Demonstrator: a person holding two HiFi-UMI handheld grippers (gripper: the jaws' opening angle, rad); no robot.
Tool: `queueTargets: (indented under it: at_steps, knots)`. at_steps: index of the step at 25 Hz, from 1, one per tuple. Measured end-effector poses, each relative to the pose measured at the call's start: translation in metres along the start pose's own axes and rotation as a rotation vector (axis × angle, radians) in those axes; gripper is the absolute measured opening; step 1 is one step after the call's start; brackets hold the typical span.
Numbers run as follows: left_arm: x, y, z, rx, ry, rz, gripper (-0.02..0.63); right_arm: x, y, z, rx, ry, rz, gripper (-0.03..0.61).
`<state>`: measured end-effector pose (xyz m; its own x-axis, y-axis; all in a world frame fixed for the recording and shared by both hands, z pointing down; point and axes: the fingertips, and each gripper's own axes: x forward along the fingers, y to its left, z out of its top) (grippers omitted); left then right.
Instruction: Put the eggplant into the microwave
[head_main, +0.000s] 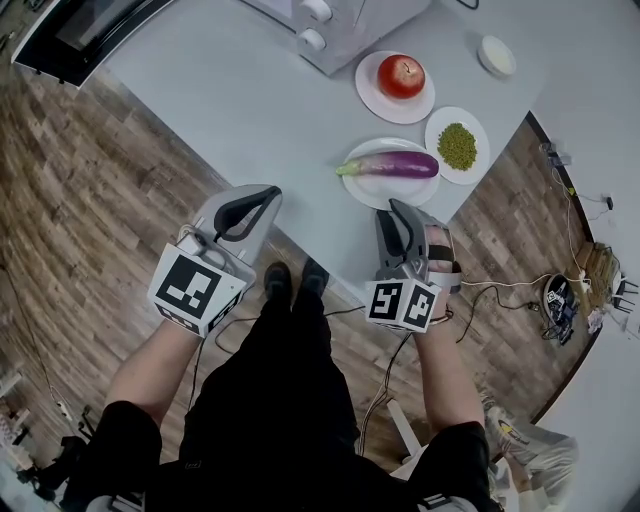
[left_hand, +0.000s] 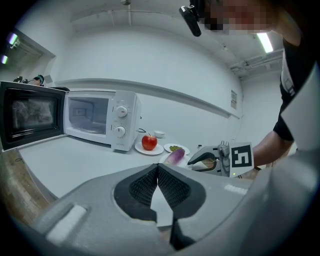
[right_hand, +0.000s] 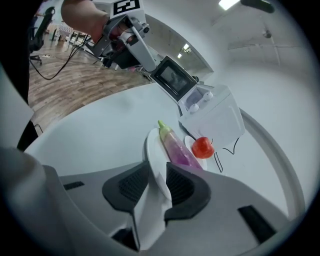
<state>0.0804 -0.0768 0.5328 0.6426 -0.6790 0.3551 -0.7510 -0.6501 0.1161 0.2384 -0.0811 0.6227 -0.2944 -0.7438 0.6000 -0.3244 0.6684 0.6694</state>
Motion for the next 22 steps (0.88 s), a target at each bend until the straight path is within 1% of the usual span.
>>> queueTargets:
  at_steps: [4, 9, 13, 16, 22]
  knots:
    - [-0.002, 0.003, 0.000, -0.002, -0.001, 0.004, 0.009, 0.005, -0.001, 0.001, -0.072, 0.028, -0.028, 0.098]
    - [-0.004, 0.005, 0.001, -0.003, -0.004, 0.007, 0.009, 0.012, -0.002, 0.004, -0.110, 0.044, -0.036, 0.080]
    - [-0.008, 0.009, 0.001, -0.008, -0.004, 0.016, 0.009, 0.006, -0.001, 0.003, -0.121, 0.053, -0.015, 0.098]
    - [-0.009, 0.012, 0.000, -0.009, -0.001, 0.020, 0.009, 0.001, -0.003, -0.008, -0.143, 0.072, -0.027, 0.103]
    - [-0.006, 0.013, 0.001, -0.017, -0.007, 0.023, 0.009, 0.013, -0.012, -0.010, -0.257, 0.097, -0.061, 0.100]
